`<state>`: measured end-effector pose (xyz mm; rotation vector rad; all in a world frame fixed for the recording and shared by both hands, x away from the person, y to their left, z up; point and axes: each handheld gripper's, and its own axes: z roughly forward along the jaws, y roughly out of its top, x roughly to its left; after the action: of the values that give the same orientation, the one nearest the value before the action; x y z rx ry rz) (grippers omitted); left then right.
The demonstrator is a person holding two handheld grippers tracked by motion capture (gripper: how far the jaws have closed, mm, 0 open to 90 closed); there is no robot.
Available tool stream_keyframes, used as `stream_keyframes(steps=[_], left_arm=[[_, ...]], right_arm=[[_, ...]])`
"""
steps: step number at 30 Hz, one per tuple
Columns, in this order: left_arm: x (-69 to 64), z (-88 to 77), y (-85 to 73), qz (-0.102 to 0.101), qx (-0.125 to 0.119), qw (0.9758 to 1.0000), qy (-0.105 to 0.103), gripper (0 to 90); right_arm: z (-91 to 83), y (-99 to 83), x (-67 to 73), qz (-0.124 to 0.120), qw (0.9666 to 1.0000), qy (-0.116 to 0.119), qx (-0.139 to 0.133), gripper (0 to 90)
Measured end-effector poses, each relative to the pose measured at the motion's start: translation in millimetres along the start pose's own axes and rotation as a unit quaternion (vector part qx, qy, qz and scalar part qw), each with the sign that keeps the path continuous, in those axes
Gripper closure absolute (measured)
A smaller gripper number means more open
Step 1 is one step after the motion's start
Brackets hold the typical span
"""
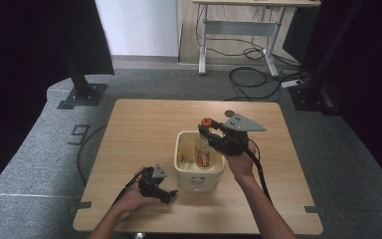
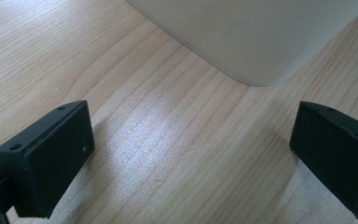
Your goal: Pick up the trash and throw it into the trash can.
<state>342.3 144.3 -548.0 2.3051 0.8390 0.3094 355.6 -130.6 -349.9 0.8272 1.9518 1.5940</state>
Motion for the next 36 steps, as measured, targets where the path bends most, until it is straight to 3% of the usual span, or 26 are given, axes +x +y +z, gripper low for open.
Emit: stream_keyframes(steps=[25,31,33,36], left_arm=[[-0.1,0.2,-0.1,-0.001,-0.002,1.0,0.0,0.0],[-0.1,0.1,0.0,-0.001,-0.001,1.0,0.0,0.0],[-0.1,0.2,0.0,-0.001,-0.001,1.0,0.0,0.0],[-0.2,0.2,-0.1,-0.001,-0.002,1.0,0.0,0.0]], right_arm=[[34.8,-55.3,-3.3,0.014,0.9976,-0.002,0.068,62.1],[32.5,-55.2,-2.3,0.007,0.9975,0.003,0.07,61.9],[31.1,-54.5,-1.9,0.0,0.9972,0.005,0.075,59.7],[26.0,-52.5,-0.6,-0.013,0.9976,-0.003,0.068,47.4]])
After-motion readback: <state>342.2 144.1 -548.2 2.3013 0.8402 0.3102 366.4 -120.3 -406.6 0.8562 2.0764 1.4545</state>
